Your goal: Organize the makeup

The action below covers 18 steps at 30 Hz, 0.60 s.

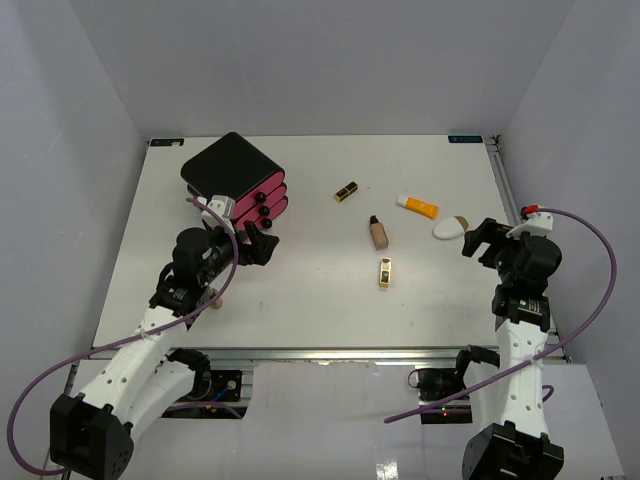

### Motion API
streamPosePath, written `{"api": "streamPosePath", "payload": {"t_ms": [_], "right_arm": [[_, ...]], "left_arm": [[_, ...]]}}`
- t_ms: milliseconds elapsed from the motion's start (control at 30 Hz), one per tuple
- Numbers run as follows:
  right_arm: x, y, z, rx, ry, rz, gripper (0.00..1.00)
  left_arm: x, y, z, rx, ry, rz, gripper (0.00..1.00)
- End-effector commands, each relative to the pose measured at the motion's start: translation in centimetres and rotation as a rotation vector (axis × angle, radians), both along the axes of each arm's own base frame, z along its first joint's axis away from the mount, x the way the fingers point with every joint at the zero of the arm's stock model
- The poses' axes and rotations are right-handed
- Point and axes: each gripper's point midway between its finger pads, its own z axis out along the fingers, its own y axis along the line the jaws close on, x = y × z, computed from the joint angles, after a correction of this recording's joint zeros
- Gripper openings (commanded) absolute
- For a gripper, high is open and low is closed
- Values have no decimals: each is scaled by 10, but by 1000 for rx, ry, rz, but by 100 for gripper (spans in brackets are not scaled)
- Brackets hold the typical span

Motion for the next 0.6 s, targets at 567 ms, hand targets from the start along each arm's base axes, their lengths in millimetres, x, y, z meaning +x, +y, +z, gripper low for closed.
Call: {"api": "streamPosePath", "payload": {"t_ms": [567], "right_arm": [[-38, 96, -1, -263, -170, 763, 90]], "left_arm": [[41, 34, -8, 17, 225, 509, 98]]}}
